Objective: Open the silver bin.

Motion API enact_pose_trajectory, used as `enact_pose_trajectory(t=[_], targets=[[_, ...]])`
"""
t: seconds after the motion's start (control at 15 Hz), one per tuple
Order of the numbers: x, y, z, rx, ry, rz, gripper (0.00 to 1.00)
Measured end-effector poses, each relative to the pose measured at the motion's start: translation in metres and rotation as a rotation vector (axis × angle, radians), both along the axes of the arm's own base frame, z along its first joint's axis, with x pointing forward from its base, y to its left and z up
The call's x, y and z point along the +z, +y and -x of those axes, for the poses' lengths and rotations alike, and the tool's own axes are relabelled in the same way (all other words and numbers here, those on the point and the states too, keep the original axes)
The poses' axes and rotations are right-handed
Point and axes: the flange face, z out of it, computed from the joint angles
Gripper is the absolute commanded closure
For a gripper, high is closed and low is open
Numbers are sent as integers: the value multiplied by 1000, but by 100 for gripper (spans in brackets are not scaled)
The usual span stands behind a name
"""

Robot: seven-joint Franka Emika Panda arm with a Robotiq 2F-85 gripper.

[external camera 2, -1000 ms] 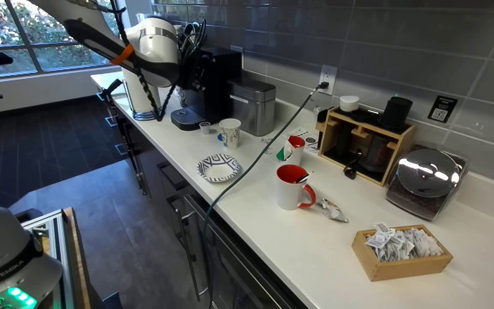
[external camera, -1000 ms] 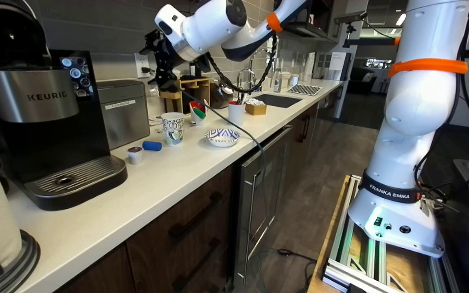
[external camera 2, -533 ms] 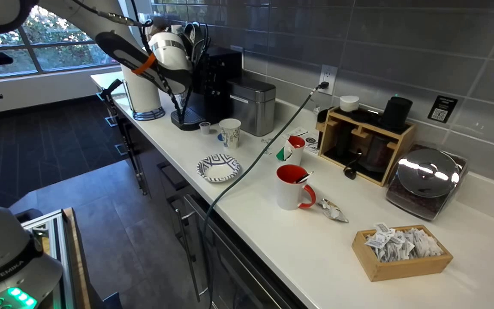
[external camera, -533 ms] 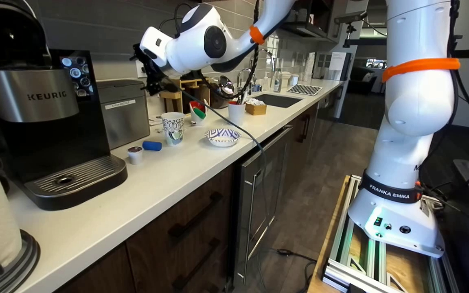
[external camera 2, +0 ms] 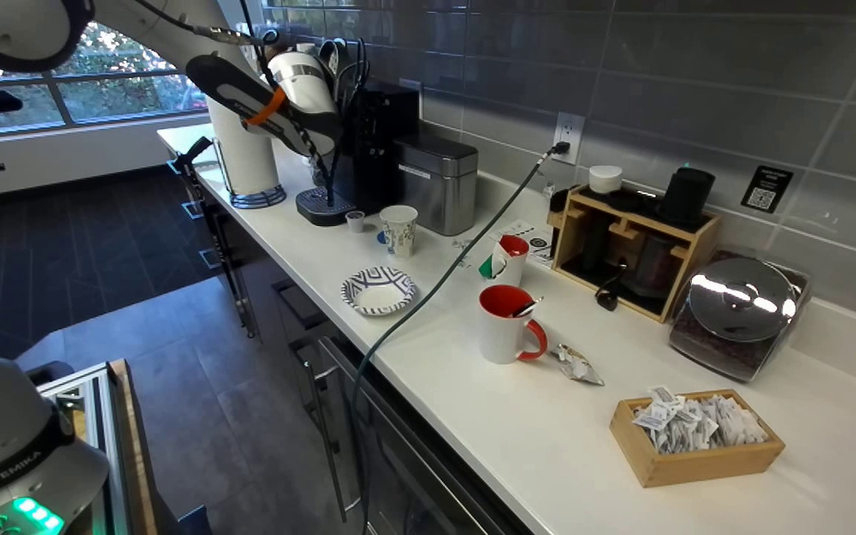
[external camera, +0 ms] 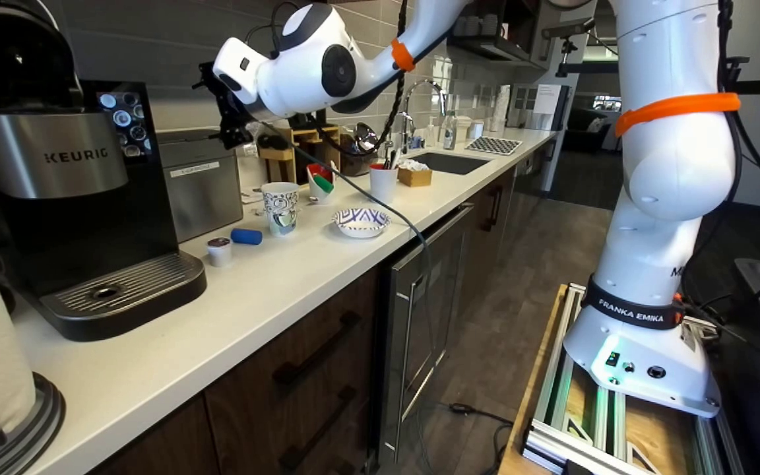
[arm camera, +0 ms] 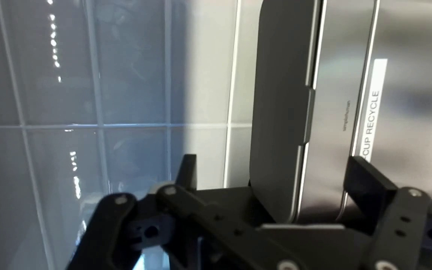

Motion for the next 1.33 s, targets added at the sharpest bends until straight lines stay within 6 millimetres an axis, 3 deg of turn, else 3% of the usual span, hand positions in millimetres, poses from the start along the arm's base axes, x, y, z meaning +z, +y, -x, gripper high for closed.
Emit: enact_pose_trajectory(t=[0.33,0.67,0.93,1.33], targets=[[-15,5,-25,76,44,13,0],[-29,-15,-54,47,52,35,0],[-23,-25,-67,19,36,14,0],[-13,-23,-73,9,20,-11,0]])
